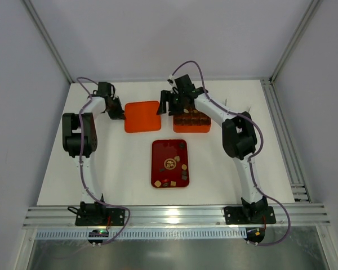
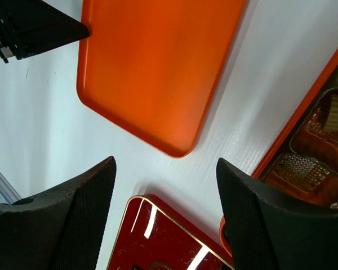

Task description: Pack the chocolate

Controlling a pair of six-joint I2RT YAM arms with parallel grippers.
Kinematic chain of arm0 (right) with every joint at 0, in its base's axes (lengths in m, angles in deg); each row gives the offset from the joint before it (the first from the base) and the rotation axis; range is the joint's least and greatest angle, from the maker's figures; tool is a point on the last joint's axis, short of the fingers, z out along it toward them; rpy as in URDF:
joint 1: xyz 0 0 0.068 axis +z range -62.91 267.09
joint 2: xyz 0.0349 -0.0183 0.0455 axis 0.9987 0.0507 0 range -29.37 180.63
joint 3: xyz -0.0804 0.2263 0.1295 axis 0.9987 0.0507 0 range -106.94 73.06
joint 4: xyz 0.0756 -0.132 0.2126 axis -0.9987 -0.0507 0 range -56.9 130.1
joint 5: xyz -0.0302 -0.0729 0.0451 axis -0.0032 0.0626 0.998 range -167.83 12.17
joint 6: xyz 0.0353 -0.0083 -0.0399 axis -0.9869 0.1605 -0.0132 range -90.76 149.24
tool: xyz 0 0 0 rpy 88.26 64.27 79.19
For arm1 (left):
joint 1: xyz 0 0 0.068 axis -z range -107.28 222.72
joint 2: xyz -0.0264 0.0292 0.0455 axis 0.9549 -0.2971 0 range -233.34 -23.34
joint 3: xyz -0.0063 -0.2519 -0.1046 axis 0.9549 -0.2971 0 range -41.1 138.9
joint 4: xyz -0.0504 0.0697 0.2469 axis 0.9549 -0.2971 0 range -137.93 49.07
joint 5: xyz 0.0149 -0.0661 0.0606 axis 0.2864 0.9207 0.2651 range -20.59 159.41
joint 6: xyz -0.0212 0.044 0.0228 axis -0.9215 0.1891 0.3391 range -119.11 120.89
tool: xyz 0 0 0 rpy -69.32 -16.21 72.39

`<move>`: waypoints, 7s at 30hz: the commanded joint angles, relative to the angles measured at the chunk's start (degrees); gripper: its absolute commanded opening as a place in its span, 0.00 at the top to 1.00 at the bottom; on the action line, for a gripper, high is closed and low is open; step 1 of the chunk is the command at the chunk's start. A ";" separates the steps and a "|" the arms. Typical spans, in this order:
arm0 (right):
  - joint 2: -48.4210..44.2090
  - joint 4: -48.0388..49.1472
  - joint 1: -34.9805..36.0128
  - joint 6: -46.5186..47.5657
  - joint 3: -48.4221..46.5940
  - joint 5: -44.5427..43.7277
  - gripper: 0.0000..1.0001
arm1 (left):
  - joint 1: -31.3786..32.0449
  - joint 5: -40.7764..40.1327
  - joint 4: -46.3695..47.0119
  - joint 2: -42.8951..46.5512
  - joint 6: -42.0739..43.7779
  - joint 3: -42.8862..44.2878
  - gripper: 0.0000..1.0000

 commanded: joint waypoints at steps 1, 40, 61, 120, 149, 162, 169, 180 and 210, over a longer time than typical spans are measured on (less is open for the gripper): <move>1.61 -0.90 0.36 -1.38 -4.54 3.00 0.27 | -0.18 1.23 -6.03 -3.05 -0.66 -0.83 1.00; 11.02 -5.04 3.53 -0.33 -11.76 -2.62 0.28 | -8.09 22.07 -5.42 11.98 -3.38 -11.38 1.00; 7.86 5.58 4.14 -11.83 -9.57 10.11 0.35 | -8.53 26.73 -3.22 15.67 -5.41 -13.49 1.00; -22.11 3.13 -9.22 -31.96 15.47 27.25 0.96 | 53.17 -56.50 12.07 30.79 46.96 -13.75 0.29; -36.08 27.02 -20.71 -37.59 32.70 21.03 0.13 | 53.17 -48.95 16.30 28.42 45.40 -8.84 1.00; -31.44 10.44 -28.38 -16.43 25.69 6.61 0.12 | 33.32 13.99 11.26 18.06 1.57 11.12 1.00; -26.07 6.03 -28.38 -10.79 24.80 1.07 0.15 | 29.17 28.83 23.40 7.33 -19.01 15.07 1.00; -24.05 11.83 -28.46 -13.25 28.93 1.24 0.21 | 26.98 34.29 55.40 -3.66 -46.27 9.54 1.00; -16.14 13.68 -25.92 -12.72 24.45 1.60 0.24 | 22.58 42.90 60.06 -13.85 -54.98 10.07 1.00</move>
